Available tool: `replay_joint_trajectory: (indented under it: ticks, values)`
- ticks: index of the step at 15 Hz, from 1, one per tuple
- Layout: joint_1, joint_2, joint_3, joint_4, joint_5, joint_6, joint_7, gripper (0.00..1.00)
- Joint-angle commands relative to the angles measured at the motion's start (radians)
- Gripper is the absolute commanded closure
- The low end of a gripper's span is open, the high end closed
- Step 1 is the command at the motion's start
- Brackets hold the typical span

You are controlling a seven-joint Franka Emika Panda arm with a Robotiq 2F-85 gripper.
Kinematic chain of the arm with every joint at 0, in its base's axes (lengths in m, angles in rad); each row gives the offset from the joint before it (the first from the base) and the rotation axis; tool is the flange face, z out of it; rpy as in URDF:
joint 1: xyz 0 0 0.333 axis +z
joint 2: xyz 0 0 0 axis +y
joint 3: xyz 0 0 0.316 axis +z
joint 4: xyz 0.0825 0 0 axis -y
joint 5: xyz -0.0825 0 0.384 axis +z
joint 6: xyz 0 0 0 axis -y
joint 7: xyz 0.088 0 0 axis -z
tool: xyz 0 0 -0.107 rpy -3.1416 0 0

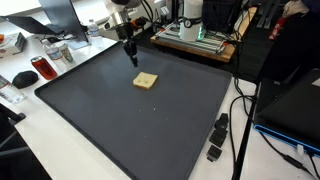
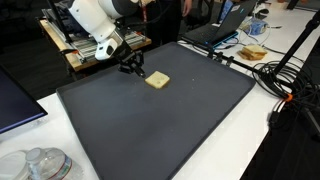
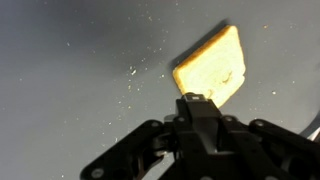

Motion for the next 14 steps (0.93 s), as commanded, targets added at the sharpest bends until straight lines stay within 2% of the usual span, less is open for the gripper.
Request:
replay_joint_trajectory:
  ticks: [1, 9, 14]
  values:
    - [0.031, -0.092, -0.055, -0.079, 0.125, -0.054, -0.015, 0.95]
    - [0.088, -0.158, -0.140, -0.182, 0.252, -0.129, 0.132, 0.94]
    - [0.125, -0.181, -0.158, -0.224, 0.377, -0.081, 0.255, 0.94]
